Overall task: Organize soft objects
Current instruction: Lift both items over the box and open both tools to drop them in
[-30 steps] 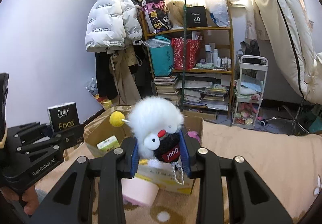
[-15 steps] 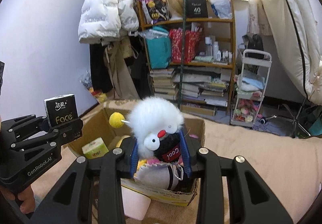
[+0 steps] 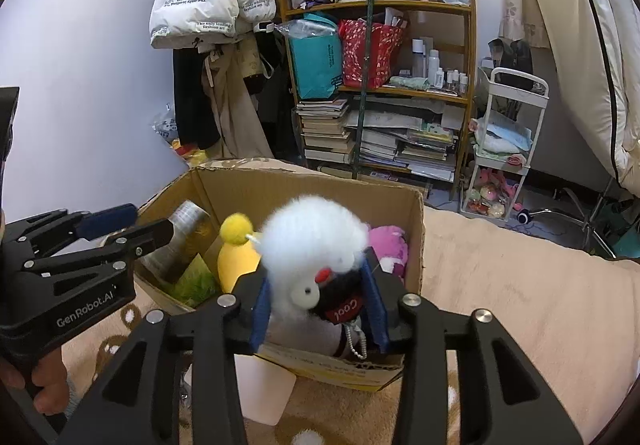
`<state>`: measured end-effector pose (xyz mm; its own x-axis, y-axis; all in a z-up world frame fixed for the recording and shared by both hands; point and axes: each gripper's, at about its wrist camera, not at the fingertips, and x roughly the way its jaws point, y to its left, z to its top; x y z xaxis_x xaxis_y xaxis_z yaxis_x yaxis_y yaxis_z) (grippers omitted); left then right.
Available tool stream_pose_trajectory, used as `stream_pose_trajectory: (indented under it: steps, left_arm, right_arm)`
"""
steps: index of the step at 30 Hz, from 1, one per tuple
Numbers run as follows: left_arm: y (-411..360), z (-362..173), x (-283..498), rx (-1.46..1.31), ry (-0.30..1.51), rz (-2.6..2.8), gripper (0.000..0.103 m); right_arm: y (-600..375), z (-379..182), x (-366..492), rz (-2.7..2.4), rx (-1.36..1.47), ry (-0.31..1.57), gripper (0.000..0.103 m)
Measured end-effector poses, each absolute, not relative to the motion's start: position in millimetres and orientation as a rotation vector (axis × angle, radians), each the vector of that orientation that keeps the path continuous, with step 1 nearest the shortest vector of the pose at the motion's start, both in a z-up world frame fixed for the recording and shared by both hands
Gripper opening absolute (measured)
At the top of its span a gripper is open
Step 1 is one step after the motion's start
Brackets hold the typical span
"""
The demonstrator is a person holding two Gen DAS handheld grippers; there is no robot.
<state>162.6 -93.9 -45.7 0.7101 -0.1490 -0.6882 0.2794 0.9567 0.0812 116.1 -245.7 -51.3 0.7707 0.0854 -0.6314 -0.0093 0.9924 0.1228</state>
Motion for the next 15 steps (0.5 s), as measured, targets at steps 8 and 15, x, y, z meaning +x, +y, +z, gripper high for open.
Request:
stream_pose_trajectory:
  steps: [8, 15]
  left_arm:
    - [-83, -40, 158, 0.178, 0.758, -0.209, 0.071]
    - [-67, -35, 151, 0.155, 0.777, -0.172, 0.084]
  right_arm:
    - [-246, -46, 110, 0.045, 0.114, 0.682, 0.060]
    - [-240, -44, 94, 0.024, 0.092, 0.698, 0.081]
